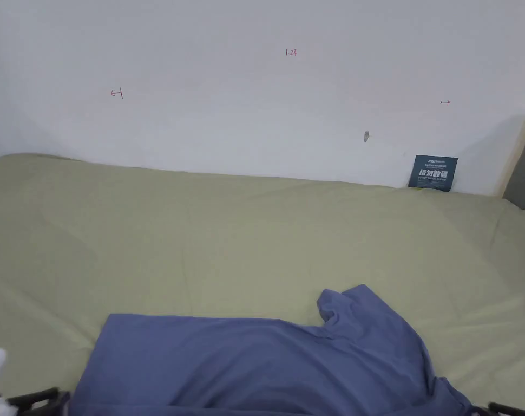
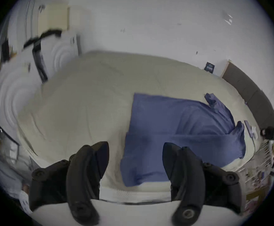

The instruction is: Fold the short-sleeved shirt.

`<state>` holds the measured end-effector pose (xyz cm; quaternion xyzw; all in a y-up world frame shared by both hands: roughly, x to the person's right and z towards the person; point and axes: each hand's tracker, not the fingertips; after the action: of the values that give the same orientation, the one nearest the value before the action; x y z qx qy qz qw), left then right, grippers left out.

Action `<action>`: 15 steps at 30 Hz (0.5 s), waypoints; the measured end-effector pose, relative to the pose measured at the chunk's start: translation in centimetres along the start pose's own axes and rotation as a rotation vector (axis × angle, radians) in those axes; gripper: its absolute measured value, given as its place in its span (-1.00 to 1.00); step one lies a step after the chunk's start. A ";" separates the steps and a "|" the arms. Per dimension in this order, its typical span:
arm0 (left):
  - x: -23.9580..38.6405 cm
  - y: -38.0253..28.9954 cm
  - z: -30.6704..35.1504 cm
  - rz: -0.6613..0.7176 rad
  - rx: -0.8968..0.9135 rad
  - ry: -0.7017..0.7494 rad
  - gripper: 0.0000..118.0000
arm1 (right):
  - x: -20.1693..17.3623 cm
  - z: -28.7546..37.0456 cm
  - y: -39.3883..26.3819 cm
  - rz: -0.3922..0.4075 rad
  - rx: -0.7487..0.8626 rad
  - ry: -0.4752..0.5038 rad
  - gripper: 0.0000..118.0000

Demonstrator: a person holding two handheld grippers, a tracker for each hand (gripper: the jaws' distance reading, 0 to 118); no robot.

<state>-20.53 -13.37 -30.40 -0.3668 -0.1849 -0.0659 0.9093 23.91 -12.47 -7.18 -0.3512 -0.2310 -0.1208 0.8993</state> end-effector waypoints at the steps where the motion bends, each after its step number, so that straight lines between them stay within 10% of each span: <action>1: 1.5 0.4 0.2 -0.026 0.014 0.004 0.01 | -1.0 -0.2 0.0 -0.001 0.017 0.013 0.37; 6: 9.3 0.0 -0.1 -0.087 0.069 0.007 -0.75 | -7.9 -1.7 -1.3 0.050 0.035 0.035 0.21; 9: 12.8 -1.6 0.3 -0.098 0.106 -0.078 -1.00 | -11.6 -2.6 -3.1 0.114 0.036 0.025 -0.94; 15: 17.0 -6.5 0.1 -0.104 0.059 -0.055 -1.00 | -16.0 -3.2 -7.5 0.142 0.043 0.024 -0.97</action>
<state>-6.51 -17.68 -19.63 -0.3314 -0.2305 -0.0973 0.9097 8.29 -19.22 -12.89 -0.3458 -0.1971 -0.0558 0.9157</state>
